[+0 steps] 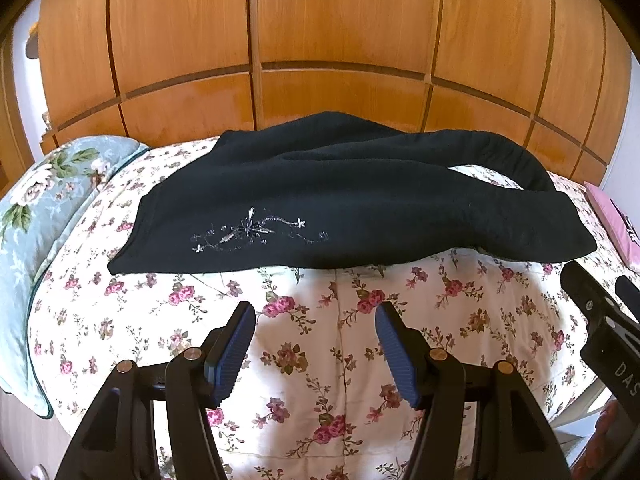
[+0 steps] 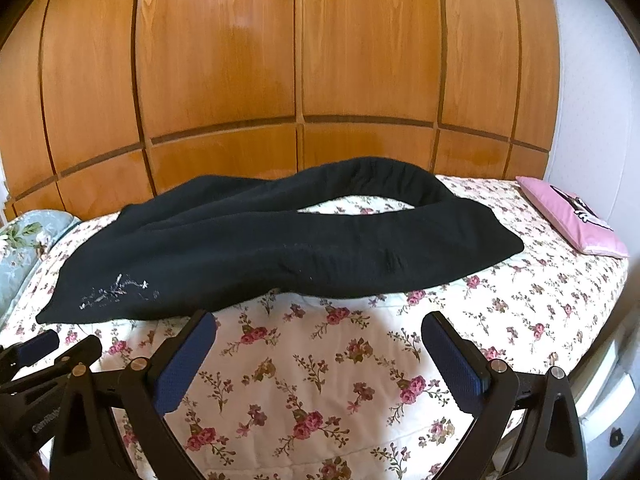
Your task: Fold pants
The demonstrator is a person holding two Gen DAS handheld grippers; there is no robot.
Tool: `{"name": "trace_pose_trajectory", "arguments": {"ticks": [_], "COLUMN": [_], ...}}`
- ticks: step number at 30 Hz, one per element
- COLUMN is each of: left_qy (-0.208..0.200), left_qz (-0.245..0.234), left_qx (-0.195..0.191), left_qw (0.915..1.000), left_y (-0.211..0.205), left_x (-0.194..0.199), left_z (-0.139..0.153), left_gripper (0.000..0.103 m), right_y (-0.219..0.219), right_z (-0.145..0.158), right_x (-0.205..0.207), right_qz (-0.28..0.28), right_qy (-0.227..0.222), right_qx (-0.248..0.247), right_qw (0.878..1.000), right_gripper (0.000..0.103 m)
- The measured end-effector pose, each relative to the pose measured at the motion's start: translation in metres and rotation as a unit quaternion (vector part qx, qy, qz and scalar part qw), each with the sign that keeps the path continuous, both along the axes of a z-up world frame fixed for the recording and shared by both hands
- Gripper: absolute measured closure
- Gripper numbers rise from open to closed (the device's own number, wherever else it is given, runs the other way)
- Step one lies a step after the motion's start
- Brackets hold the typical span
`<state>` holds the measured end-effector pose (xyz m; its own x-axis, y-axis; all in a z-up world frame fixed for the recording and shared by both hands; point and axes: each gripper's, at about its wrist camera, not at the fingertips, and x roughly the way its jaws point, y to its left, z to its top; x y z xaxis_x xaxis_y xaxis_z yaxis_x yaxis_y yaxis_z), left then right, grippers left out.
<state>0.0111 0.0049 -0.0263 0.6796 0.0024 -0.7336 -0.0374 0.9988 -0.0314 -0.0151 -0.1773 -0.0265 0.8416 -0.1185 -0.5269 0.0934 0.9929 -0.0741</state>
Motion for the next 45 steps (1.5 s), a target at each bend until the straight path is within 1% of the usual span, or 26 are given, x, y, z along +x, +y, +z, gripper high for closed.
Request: {"name": "trace_pose_trajectory", "arguments": {"ticks": [6, 10, 17, 19, 21, 23, 25, 27, 29, 30, 32, 33, 34, 35, 37, 38, 39, 41, 42, 43, 45], "left_qy": [0.016, 0.032, 0.043, 0.046, 0.048, 0.045, 0.038, 0.039, 0.044, 0.045, 0.04, 0.037, 0.037, 0.037, 0.031, 0.026, 0.021, 0.007, 0.001, -0.007, -0.02], "left_qz": [0.003, 0.023, 0.056, 0.065, 0.073, 0.075, 0.074, 0.085, 0.103, 0.114, 0.132, 0.144, 0.151, 0.159, 0.175, 0.179, 0.18, 0.176, 0.175, 0.175, 0.183], "left_qx": [-0.006, -0.022, -0.031, -0.038, -0.052, -0.08, -0.12, -0.142, -0.146, -0.148, -0.165, -0.176, -0.18, -0.185, -0.194, -0.196, -0.197, -0.19, -0.186, -0.191, -0.208], "left_qw": [0.9999, 0.999, 0.997, 0.9961, 0.9948, 0.9929, 0.9892, 0.9854, 0.983, 0.9814, 0.9766, 0.9731, 0.9713, 0.969, 0.9649, 0.9637, 0.9635, 0.9658, 0.9669, 0.9658, 0.9607], "left_y": [0.005, 0.02, 0.045, 0.055, 0.066, 0.079, 0.094, 0.107, 0.12, 0.127, 0.143, 0.153, 0.158, 0.164, 0.176, 0.181, 0.184, 0.187, 0.19, 0.192, 0.201], "left_x": [0.01, 0.019, 0.032, 0.036, 0.04, 0.044, 0.046, 0.05, 0.055, 0.057, 0.061, 0.063, 0.065, 0.067, 0.071, 0.073, 0.074, 0.08, 0.083, 0.085, 0.086], "left_z": [-0.011, -0.02, -0.031, -0.035, -0.039, -0.043, -0.047, -0.051, -0.056, -0.058, -0.061, -0.064, -0.066, -0.068, -0.073, -0.075, -0.075, -0.072, -0.072, -0.071, -0.071], "left_gripper": [0.039, 0.039, 0.039, 0.039, 0.039, 0.039, 0.039, 0.039, 0.039, 0.039, 0.039, 0.039, 0.039, 0.039, 0.039, 0.039, 0.039, 0.039, 0.04, 0.04, 0.04], "right_y": [-0.01, -0.019, -0.033, -0.038, -0.042, -0.049, -0.057, -0.068, -0.084, -0.095, -0.128, -0.139, -0.156, -0.169, -0.196, -0.202, -0.212, -0.228, -0.235, -0.241, -0.25], "right_z": [-0.008, -0.011, -0.016, -0.017, -0.018, -0.018, -0.019, -0.02, -0.023, -0.025, -0.032, -0.034, -0.038, -0.041, -0.048, -0.049, -0.052, -0.057, -0.059, -0.062, -0.066], "right_x": [0.013, 0.025, 0.041, 0.046, 0.049, 0.054, 0.06, 0.065, 0.071, 0.075, 0.084, 0.086, 0.089, 0.092, 0.101, 0.104, 0.11, 0.122, 0.128, 0.134, 0.143], "right_qz": [-0.015, -0.03, -0.048, -0.054, -0.061, -0.069, -0.074, -0.074, -0.07, -0.067, -0.069, -0.072, -0.079, -0.089, -0.109, -0.112, -0.117, -0.12, -0.118, -0.12, -0.122], "right_qy": [0.023, 0.034, 0.047, 0.05, 0.052, 0.052, 0.053, 0.052, 0.05, 0.052, 0.068, 0.067, 0.066, 0.067, 0.067, 0.067, 0.067, 0.07, 0.068, 0.065, 0.058], "right_qx": [-0.003, -0.011, -0.021, -0.028, -0.033, -0.037, -0.038, -0.036, -0.018, -0.002, 0.063, 0.086, 0.118, 0.138, 0.171, 0.178, 0.189, 0.212, 0.228, 0.244, 0.268], "right_qw": [1.0, 0.999, 0.998, 0.997, 0.996, 0.996, 0.995, 0.995, 0.996, 0.996, 0.993, 0.991, 0.988, 0.984, 0.977, 0.975, 0.973, 0.967, 0.964, 0.96, 0.954], "right_gripper": [0.0, 0.0, 0.0, 0.0, 0.0, 0.0, 0.0, 0.0, 0.0, 0.0, 0.0, 0.0, 0.0, 0.001, 0.006, 0.011, 0.017, 0.022, 0.023, 0.023, 0.023]}}
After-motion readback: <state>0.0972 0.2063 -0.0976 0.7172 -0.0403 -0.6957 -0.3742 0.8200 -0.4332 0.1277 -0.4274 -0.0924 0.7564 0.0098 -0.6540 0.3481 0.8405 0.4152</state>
